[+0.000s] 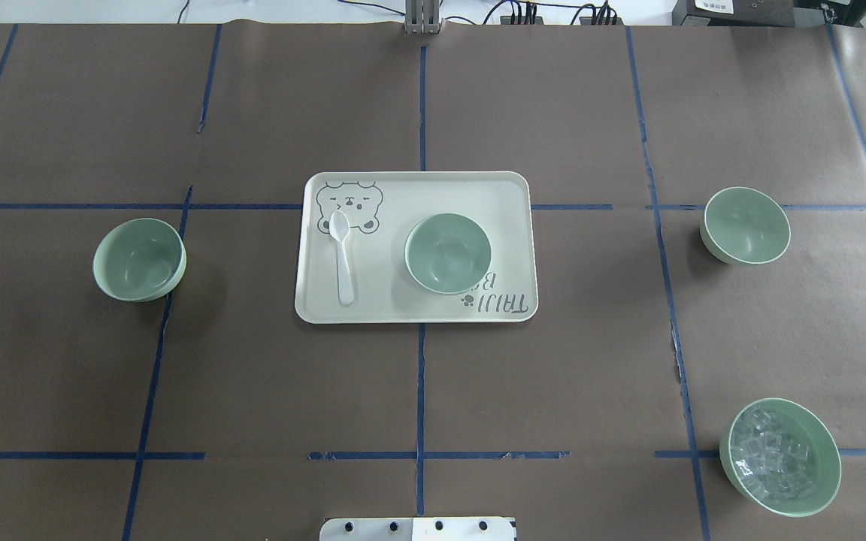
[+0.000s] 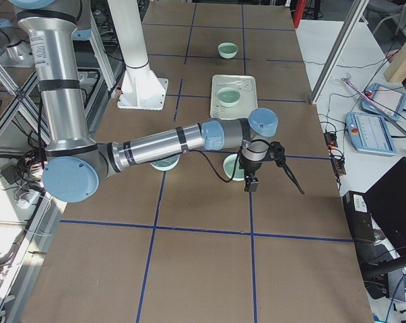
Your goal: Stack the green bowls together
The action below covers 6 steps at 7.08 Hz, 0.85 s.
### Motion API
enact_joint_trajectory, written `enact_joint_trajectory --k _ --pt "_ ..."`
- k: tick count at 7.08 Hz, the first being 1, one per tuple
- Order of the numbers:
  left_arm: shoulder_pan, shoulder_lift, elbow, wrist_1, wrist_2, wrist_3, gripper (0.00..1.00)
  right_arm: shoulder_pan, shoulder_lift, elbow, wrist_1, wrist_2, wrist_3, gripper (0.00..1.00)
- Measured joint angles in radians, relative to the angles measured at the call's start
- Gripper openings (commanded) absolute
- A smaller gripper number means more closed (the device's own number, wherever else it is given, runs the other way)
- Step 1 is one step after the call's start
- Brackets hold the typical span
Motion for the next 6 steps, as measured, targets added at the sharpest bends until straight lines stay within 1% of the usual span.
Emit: enact_joint_trajectory --k 2,3,5,6 --pt "0.101 0.011 0.002 -0.074 -0.05 -0.033 1.0 -0.004 0.0 -0.001 0.003 -0.001 0.0 1.0" --pt "0.152 0.011 0.0 -0.097 -0.071 -0.103 1.0 -0.009 -0.001 -0.002 0.003 -0.002 0.002 1.0" --pt "0.238 0.011 -0.005 -0.178 -0.074 -0.33 1.0 -0.03 0.0 -0.001 0.004 0.0 0.008 1.0" --pt "0.284 0.003 -0.01 -0.208 -0.059 -0.454 1.0 -0.043 0.002 0.0 0.006 0.001 0.011 1.0"
